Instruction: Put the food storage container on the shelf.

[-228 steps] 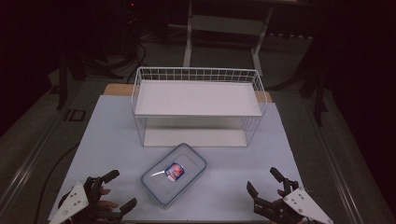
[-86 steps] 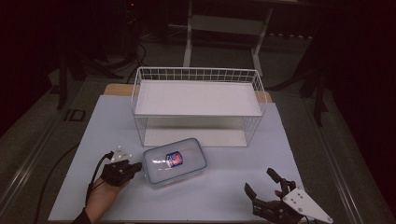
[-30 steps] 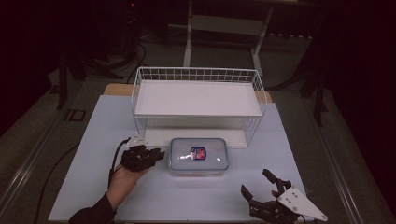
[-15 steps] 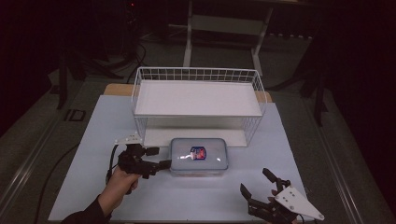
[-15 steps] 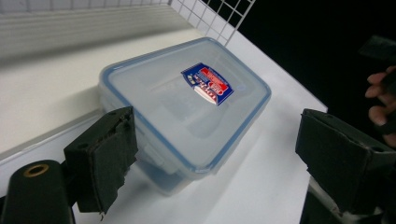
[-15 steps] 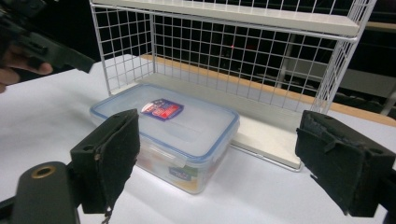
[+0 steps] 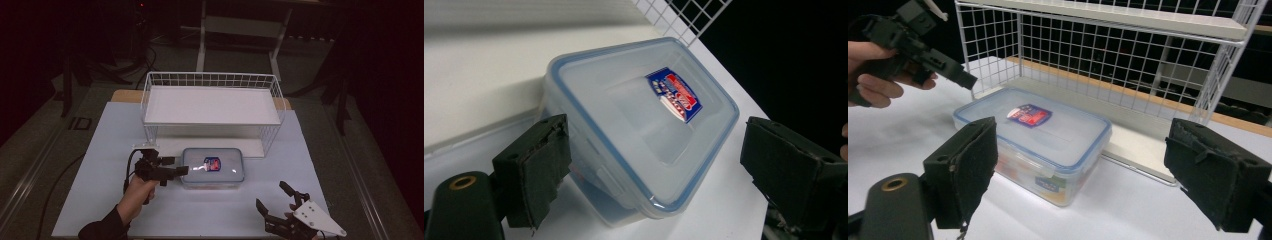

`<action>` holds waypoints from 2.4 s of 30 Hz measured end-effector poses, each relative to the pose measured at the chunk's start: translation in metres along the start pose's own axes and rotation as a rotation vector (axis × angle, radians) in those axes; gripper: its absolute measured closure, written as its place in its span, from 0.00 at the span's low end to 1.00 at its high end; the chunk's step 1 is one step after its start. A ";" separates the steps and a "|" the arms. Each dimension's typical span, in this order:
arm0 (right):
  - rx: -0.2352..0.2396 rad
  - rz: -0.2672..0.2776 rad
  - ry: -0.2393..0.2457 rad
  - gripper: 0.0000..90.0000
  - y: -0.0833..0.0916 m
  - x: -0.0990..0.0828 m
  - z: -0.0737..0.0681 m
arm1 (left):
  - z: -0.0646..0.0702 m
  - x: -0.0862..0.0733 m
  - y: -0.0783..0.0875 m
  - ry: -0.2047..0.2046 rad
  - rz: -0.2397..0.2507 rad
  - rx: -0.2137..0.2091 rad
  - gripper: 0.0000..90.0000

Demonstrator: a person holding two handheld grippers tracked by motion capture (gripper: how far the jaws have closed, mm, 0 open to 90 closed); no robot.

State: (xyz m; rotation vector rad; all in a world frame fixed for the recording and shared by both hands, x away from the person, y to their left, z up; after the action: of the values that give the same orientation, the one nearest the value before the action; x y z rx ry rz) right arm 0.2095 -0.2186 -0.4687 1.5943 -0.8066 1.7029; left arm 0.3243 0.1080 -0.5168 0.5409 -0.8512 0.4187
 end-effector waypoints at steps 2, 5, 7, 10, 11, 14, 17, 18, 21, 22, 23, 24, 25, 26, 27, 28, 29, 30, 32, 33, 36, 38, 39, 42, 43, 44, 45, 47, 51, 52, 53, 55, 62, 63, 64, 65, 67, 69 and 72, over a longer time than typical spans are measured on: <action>0.008 -0.020 0.003 0.14 -0.002 -0.002 -0.002 | -0.008 -0.003 -0.001 0.065 -0.020 0.016 0.14; 0.016 -0.064 0.002 0.12 -0.006 -0.006 -0.002 | -0.017 -0.008 -0.002 0.164 -0.039 0.018 0.14; 0.037 -0.095 -0.014 0.12 -0.009 -0.009 -0.001 | -0.023 -0.012 -0.003 0.219 -0.057 0.024 0.16; 0.070 -0.140 -0.029 0.14 -0.014 -0.014 -0.002 | -0.028 -0.017 -0.005 0.279 -0.090 0.019 0.17; 0.079 -0.156 -0.035 0.15 -0.015 -0.016 -0.002 | -0.030 -0.019 -0.006 0.292 -0.103 0.013 0.17; 0.105 -0.173 -0.058 0.15 -0.018 -0.020 -0.002 | -0.033 -0.021 -0.009 0.338 -0.113 0.011 0.19; 0.118 -0.175 -0.097 0.15 -0.020 -0.022 0.002 | -0.038 -0.021 -0.012 0.379 -0.106 0.012 0.24; 0.117 -0.182 -0.114 0.16 -0.022 -0.023 0.004 | -0.039 -0.021 -0.014 0.399 -0.111 0.009 0.27; 0.154 -0.225 -0.248 0.18 -0.031 -0.025 0.016 | -0.041 -0.022 -0.018 0.428 -0.130 0.007 0.31; 0.171 -0.247 -0.335 0.18 -0.037 -0.027 0.022 | -0.042 -0.023 -0.019 0.431 -0.132 0.009 0.33; 0.171 -0.282 -0.403 0.18 -0.043 -0.030 0.029 | -0.043 -0.023 -0.020 0.434 -0.132 0.006 0.35; 0.160 -0.316 -0.452 0.18 -0.050 -0.033 0.035 | -0.044 -0.023 -0.020 0.442 -0.132 0.009 0.35; 0.166 -0.332 -0.473 0.18 -0.055 -0.036 0.040 | -0.044 -0.022 -0.020 0.448 -0.129 0.000 0.37; 0.179 -0.345 -0.486 0.16 -0.060 -0.039 0.043 | -0.044 -0.022 -0.020 0.443 -0.133 -0.006 0.38; 0.176 -0.361 -0.504 0.17 -0.066 -0.042 0.046 | -0.044 -0.022 -0.021 0.446 -0.132 -0.018 0.39; 0.176 -0.361 -0.504 0.17 -0.066 -0.042 0.046 | -0.044 -0.022 -0.021 0.446 -0.132 -0.018 0.41; 0.175 -0.375 -0.514 0.17 -0.071 -0.044 0.047 | -0.043 -0.021 -0.021 0.452 -0.135 -0.024 0.41; 0.182 -0.388 -0.521 0.18 -0.077 -0.047 0.048 | -0.042 -0.021 -0.022 0.448 -0.146 -0.030 0.43; 0.190 -0.413 -0.551 0.21 -0.086 -0.052 0.049 | -0.040 -0.020 -0.023 0.450 -0.146 -0.061 0.48; 0.200 -0.427 -0.562 0.23 -0.090 -0.054 0.050 | -0.039 -0.019 -0.024 0.440 -0.145 -0.054 0.52; 0.210 -0.444 -0.609 0.28 -0.100 -0.061 0.053 | -0.039 -0.019 -0.024 0.432 -0.150 -0.056 0.52; 0.206 -0.446 -0.630 0.30 -0.104 -0.063 0.055 | -0.039 -0.019 -0.023 0.428 -0.147 -0.070 0.53; 0.211 -0.450 -0.645 0.31 -0.105 -0.063 0.055 | -0.039 -0.019 -0.022 0.427 -0.147 -0.080 0.54; 0.213 -0.458 -0.650 0.34 -0.109 -0.064 0.055 | -0.038 -0.019 -0.019 0.410 -0.142 -0.096 0.57; 0.209 -0.462 -0.640 0.36 -0.110 -0.065 0.056 | -0.037 -0.019 -0.018 0.399 -0.142 -0.101 0.57; 0.212 -0.468 -0.641 0.36 -0.112 -0.065 0.056 | -0.036 -0.019 -0.018 0.401 -0.134 -0.103 0.58; 0.222 -0.467 -0.646 0.37 -0.113 -0.066 0.056 | -0.036 -0.019 -0.017 0.395 -0.134 -0.107 0.58; 0.226 -0.471 -0.644 0.40 -0.115 -0.066 0.056 | -0.034 -0.020 -0.016 0.386 -0.128 -0.115 0.59; 0.239 -0.483 -0.657 0.44 -0.119 -0.069 0.057 | -0.030 -0.021 -0.012 0.352 -0.122 -0.126 0.61; 0.242 -0.482 -0.659 0.45 -0.120 -0.069 0.057 | -0.029 -0.021 -0.011 0.345 -0.118 -0.126 0.61; 0.250 -0.484 -0.656 0.45 -0.120 -0.069 0.057 | -0.028 -0.021 -0.010 0.340 -0.117 -0.128 0.61; 0.264 -0.492 -0.658 0.47 -0.121 -0.070 0.055 | -0.026 -0.022 -0.009 0.325 -0.115 -0.127 0.62; 0.300 -0.491 -0.674 0.50 -0.119 -0.072 0.052 | -0.022 -0.023 -0.006 0.287 -0.109 -0.128 0.63; 0.304 -0.492 -0.677 0.50 -0.118 -0.072 0.052 | -0.021 -0.024 -0.005 0.279 -0.106 -0.127 0.63; 0.308 -0.493 -0.678 0.50 -0.118 -0.072 0.051 | -0.020 -0.024 -0.005 0.267 -0.104 -0.128 0.63; 0.308 -0.493 -0.678 0.50 -0.118 -0.072 0.051 | -0.020 -0.024 -0.005 0.267 -0.104 -0.128 0.63; 0.319 -0.496 -0.679 0.51 -0.116 -0.071 0.051 | -0.018 -0.026 -0.003 0.249 -0.095 -0.129 0.63; 0.335 -0.493 -0.686 0.56 -0.113 -0.071 0.051 | -0.016 -0.026 -0.002 0.244 -0.088 -0.126 0.63; 0.343 -0.496 -0.688 0.57 -0.110 -0.070 0.051 | -0.012 -0.027 -0.001 0.225 -0.087 -0.120 0.63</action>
State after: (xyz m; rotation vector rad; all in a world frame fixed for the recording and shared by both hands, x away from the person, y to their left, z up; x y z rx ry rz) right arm 0.3310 -0.1985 -0.5355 2.4297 -0.3606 0.9635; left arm 0.3162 0.1113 -0.5448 0.4094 -0.6297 0.3390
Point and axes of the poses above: each handheld gripper's, and its own axes: y roughly backward along the jaws, x roughly out of its top, z roughly to its right, the point moved 6 cm from there along -y, roughly forward along the jaws, and after that the axes turned 13 degrees about z, right-handed, at the moved point
